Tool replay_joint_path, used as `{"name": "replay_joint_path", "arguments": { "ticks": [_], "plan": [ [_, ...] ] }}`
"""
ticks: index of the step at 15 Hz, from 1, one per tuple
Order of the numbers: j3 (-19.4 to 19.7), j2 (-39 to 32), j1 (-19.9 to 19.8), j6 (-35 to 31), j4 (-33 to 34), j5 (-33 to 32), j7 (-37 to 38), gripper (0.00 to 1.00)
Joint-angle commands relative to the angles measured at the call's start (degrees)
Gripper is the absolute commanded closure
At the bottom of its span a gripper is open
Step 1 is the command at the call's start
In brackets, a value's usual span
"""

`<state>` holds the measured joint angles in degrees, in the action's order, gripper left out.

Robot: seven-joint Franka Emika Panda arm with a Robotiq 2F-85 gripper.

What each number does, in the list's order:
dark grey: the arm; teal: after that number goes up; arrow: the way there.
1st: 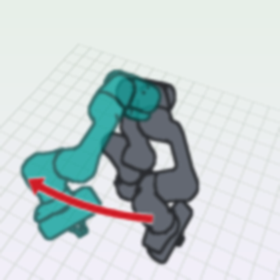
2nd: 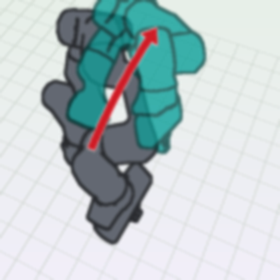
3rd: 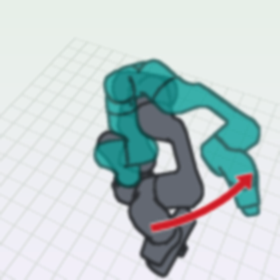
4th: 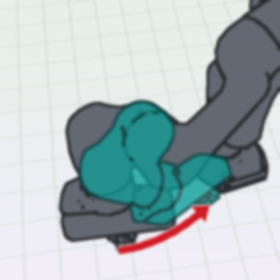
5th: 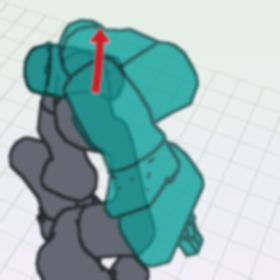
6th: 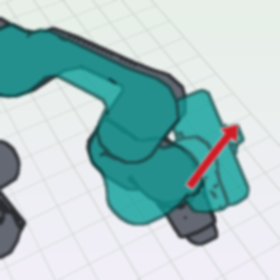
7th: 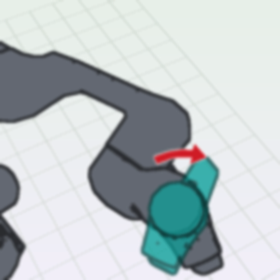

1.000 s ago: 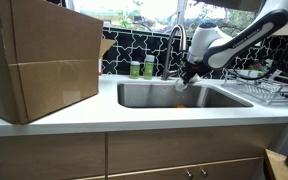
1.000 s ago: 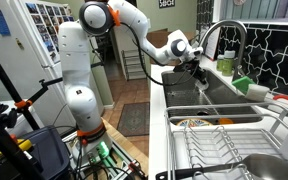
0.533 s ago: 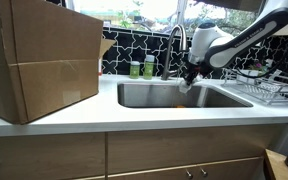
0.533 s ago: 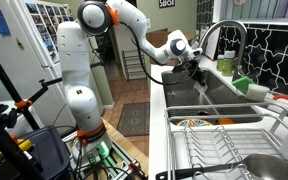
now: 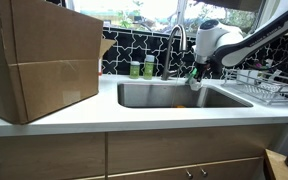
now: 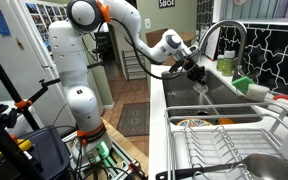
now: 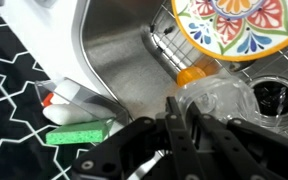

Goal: Pick up the small clear lunch box and fetch some water, pour the water onto the plate in the sink twice, put the small clear lunch box on the white kitchen counter in front of the sink

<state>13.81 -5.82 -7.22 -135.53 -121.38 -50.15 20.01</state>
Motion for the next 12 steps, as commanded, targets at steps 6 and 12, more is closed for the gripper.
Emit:
{"name": "replay_joint_path", "arguments": {
  "ticks": [6, 12],
  "plan": [
    [-1.14, 5.65, -1.48, 3.77, -7.74, -25.09, 0.62, 0.97],
    [-1.51, 4.3, -1.82, 3.01, -6.23, -23.54, 0.0, 0.97]
  ]
}}
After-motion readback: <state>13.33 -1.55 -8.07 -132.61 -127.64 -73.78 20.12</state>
